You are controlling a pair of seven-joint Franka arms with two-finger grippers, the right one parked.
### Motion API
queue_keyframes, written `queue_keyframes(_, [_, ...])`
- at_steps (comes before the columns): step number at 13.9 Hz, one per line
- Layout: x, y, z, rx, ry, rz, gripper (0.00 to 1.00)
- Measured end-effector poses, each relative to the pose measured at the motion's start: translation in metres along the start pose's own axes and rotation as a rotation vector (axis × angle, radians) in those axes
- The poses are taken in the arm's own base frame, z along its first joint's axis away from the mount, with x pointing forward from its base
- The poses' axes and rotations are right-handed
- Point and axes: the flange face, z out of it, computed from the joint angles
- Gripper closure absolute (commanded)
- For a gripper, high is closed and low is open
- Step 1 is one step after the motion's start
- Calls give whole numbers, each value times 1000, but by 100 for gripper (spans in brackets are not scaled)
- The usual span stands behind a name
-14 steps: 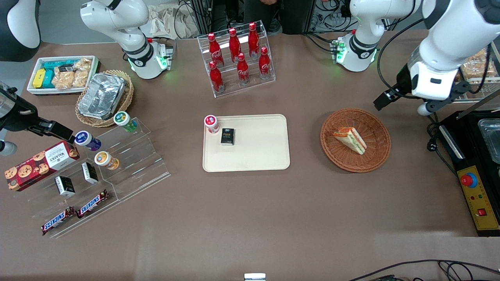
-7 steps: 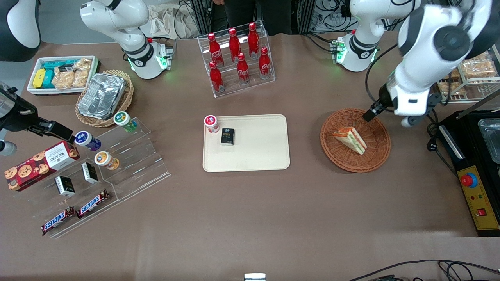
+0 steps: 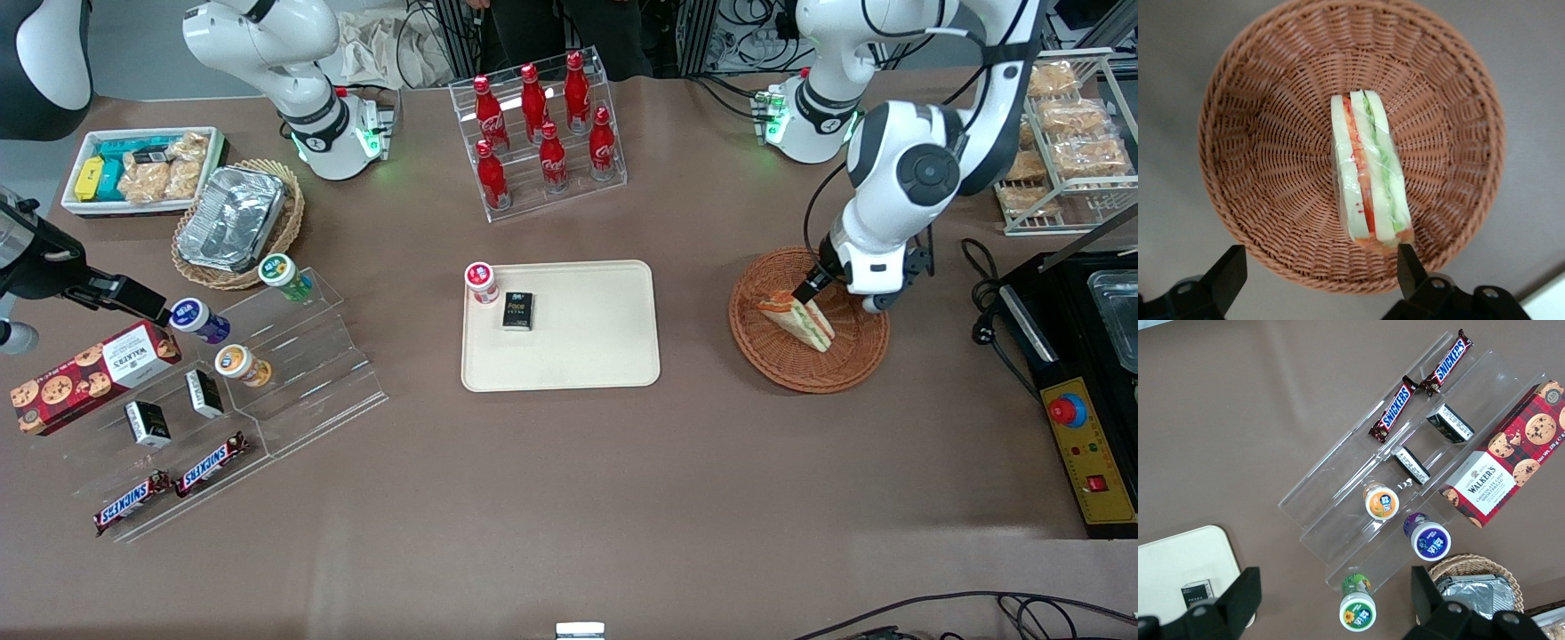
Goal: Place sandwich from basket to tray
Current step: 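Lower the open left gripper around the wrapped sandwich in the basket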
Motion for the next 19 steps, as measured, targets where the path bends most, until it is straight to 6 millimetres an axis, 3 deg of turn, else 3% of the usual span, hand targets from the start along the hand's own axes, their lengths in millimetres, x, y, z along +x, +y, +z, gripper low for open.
queue_keyframes(5, [8,13,40,-29,-2,-15,0])
queue_keyframes(11, [7,14,35,-28,6,-22,0])
queue_keyframes(14, [1,20,6,13,-7,-20,0])
queue_keyframes(19, [1,45,-90,-2,14,-25,0])
